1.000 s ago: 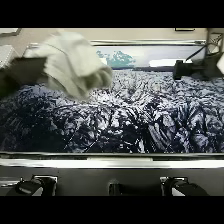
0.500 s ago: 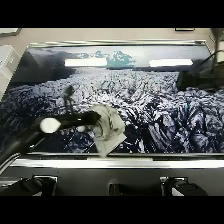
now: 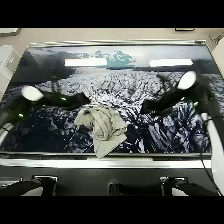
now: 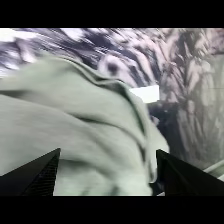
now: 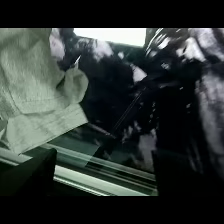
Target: Fold the clothes and pants, and hang the long-sleeved shirts on hangers.
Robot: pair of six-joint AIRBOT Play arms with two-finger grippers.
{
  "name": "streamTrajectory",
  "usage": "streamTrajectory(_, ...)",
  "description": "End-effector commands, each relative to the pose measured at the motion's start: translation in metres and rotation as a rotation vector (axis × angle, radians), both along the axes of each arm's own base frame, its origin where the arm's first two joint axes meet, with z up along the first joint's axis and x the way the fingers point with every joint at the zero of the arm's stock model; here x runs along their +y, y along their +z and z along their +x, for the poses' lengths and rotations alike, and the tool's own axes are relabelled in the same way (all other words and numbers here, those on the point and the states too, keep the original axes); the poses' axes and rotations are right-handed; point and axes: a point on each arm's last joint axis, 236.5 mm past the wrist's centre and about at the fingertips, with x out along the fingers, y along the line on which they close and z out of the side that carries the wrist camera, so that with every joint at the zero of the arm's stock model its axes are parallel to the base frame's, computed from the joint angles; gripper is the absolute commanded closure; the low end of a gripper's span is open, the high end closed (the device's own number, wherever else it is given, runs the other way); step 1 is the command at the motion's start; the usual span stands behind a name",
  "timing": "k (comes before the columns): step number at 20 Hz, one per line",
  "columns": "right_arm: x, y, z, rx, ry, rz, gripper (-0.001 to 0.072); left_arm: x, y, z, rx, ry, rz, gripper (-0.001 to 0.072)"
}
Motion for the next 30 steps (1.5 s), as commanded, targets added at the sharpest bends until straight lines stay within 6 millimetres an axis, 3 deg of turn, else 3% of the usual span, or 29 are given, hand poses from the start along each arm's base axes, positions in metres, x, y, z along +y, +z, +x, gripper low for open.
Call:
streamTrajectory(1, 0.034, -0.058, -0.043, 0.189, -0.040, 0.165, 0.0018, 0.080, -0.004, -0.009, 0.087, 0.011, 0.039, -0.0001)
streamTrajectory(3, 0.038, -0.080, -0.063, 0.257, -0.085, 0.190, 0.0020, 0.116, -0.036, -0.010, 0.133, 0.103, 0.073, -0.0001)
streamTrajectory(5, 0.044, -0.091, -0.074, 0.288, -0.118, 0.218, 0.0020, 0.136, -0.075, -0.014, 0.190, 0.194, 0.073, 0.0000)
streamTrajectory(8, 0.049, -0.094, -0.076, 0.296, -0.144, 0.249, 0.0020, 0.123, -0.129, -0.032, 0.306, 0.218, 0.008, -0.0001)
streamTrajectory(10, 0.050, -0.093, -0.075, 0.294, -0.148, 0.254, 0.0020, 0.104, -0.145, -0.036, 0.340, 0.194, -0.066, 0.0000)
streamTrajectory(16, 0.051, -0.092, -0.078, 0.307, -0.142, 0.258, 0.0019, 0.057, -0.167, -0.028, 0.370, 0.176, -0.155, 0.0003)
streamTrajectory(17, 0.051, -0.090, -0.082, 0.320, -0.129, 0.260, 0.0019, 0.054, -0.169, -0.025, 0.358, 0.177, -0.146, 0.0092)
streamTrajectory(18, 0.051, -0.089, -0.086, 0.328, -0.110, 0.264, 0.0019, 0.052, -0.170, -0.022, 0.346, 0.183, -0.139, 0.0243)
streamTrajectory(20, 0.053, -0.091, -0.089, 0.323, -0.088, 0.250, 0.0019, 0.049, -0.169, -0.021, 0.340, 0.183, -0.141, 0.0665)
streamTrajectory(22, 0.071, -0.102, -0.093, 0.273, -0.036, 0.200, 0.0019, 0.047, -0.165, -0.023, 0.339, 0.169, -0.146, 0.0683)
streamTrajectory(27, 0.158, -0.126, -0.106, 0.247, -0.061, 0.255, 0.0007, 0.044, -0.146, -0.023, 0.297, 0.136, -0.153, 0.0683)
streamTrajectory(30, 0.189, -0.131, -0.101, 0.240, -0.127, 0.321, 0.0021, 0.044, -0.135, -0.022, 0.264, 0.124, -0.154, 0.0683)
